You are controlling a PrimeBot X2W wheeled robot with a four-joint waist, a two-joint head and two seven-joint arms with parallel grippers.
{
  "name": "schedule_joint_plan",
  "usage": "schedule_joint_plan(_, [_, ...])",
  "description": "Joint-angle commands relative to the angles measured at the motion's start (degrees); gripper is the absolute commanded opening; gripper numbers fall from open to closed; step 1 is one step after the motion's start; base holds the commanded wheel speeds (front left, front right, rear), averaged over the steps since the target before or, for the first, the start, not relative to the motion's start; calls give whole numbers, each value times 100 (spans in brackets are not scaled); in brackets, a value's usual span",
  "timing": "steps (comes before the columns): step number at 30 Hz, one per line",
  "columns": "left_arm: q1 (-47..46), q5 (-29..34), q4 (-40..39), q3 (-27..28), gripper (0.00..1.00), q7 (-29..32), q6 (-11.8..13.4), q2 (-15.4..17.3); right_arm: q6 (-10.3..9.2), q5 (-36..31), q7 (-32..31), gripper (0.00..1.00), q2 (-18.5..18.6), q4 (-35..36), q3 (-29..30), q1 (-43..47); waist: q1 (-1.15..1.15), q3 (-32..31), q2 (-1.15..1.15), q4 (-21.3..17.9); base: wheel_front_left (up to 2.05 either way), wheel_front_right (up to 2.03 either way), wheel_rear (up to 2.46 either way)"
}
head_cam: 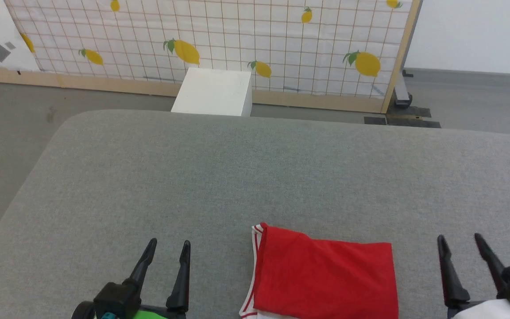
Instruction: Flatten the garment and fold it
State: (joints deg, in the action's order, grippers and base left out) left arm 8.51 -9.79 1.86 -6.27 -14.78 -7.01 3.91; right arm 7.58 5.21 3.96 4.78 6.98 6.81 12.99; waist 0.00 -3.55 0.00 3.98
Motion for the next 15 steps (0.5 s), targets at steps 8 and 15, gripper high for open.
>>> schedule_joint_plan(8, [-199,13,21,-119,100,-22,-33,-51,-9,1631,-2205,100,745,-28,-478,-260,0,441,0,216,0,0,0])
schedule_joint_plan(15, [-403,25,97,-242,100,-22,-37,-70,-9,2578,-3835,100,916,-586,-467,-566,0,776,0,529,0,0,0])
